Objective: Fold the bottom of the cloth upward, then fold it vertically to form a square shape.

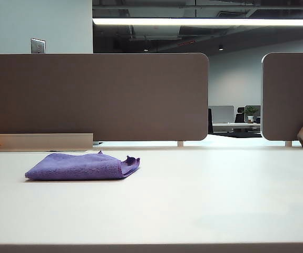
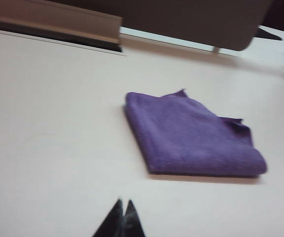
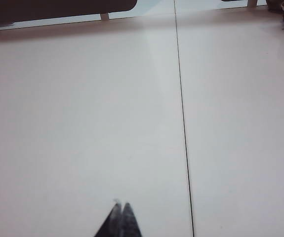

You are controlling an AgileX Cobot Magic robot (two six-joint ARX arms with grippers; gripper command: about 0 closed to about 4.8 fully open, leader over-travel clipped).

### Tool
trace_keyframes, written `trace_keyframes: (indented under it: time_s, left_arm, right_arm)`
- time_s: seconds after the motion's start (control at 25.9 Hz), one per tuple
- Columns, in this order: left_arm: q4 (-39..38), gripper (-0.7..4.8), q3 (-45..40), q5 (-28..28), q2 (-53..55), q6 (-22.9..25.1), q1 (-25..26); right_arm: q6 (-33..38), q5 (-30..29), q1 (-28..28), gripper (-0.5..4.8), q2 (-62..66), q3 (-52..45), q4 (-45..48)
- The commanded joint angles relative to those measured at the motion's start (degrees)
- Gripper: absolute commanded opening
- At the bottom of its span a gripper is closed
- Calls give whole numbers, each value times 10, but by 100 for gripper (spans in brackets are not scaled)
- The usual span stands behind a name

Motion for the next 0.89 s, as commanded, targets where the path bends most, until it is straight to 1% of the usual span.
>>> trace_keyframes:
  time_s: [0.04,0.73,0.81,0.85,0.89]
  left_arm:
    - [-7,-1,0,-36,1,3,1]
    - [-6,-1,1,-37,1,3,0]
    - [-5,-1,1,-29,1,4,0]
    - [-2,-1,1,-30,1,8,0]
    - [5,-1,1,-34,1,28,0]
  right_arm:
    - [1,3,0,0,0,1,-5]
    - [1,2,0,0,0,1,-4]
    - [1,2,0,0,0,1,-4]
    - [1,2,0,0,0,1,-4]
    - [1,2,0,0,0,1,-4]
